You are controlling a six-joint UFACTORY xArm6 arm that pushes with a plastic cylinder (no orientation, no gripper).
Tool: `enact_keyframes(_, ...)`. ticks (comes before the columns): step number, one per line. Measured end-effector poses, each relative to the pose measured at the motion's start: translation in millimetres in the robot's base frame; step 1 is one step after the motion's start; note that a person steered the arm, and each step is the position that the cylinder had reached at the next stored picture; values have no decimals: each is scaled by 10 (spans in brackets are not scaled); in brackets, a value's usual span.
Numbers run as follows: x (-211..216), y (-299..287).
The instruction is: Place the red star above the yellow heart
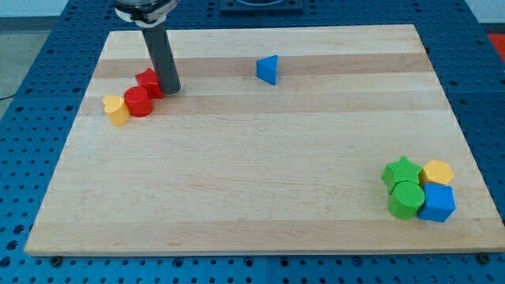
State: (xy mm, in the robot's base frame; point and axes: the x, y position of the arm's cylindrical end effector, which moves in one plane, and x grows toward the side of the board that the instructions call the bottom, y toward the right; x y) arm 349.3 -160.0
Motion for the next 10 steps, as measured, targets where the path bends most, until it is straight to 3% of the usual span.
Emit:
enact_keyframes(1,-14,-17)
enact_keyframes(2,-273,327)
enact_keyframes(3,-528,166)
enact_keyframes(6,-446,-491)
enact_keyframes(10,-295,-844)
